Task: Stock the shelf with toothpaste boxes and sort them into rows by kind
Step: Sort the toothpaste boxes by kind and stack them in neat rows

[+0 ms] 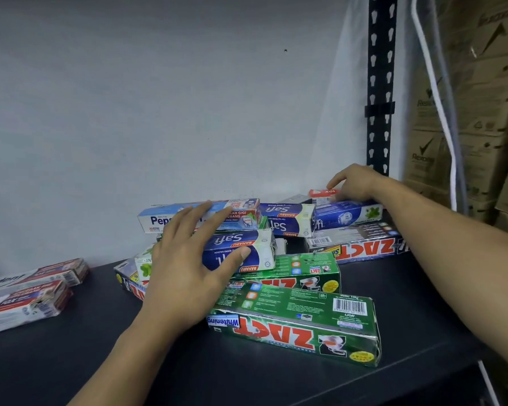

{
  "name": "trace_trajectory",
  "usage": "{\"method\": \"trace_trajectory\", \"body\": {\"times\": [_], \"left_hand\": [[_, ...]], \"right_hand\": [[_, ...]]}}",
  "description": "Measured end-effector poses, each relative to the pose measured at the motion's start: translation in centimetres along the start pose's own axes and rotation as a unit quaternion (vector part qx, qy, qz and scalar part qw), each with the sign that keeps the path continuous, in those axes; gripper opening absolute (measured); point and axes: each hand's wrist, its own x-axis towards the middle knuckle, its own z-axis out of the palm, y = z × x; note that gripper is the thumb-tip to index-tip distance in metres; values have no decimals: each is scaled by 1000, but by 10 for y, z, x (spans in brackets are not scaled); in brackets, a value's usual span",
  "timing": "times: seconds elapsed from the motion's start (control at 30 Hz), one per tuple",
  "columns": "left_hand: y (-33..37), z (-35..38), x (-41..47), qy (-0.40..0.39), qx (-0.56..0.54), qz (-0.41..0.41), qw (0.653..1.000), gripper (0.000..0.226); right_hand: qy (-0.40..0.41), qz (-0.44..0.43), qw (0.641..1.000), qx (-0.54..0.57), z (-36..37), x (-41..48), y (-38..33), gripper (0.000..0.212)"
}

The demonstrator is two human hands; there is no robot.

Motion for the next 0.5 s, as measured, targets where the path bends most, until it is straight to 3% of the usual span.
{"method": "trace_trajectory", "body": {"times": [0.23, 0.5], "left_hand": [[2, -2, -2, -2, 1, -5, 1000, 69], [5, -5, -6, -7, -10, -19, 1000, 71]], "right_hand": [[116, -58, 991, 45, -9, -22, -2, 42], [251, -214, 929, 167, -32, -97, -51, 42]]}}
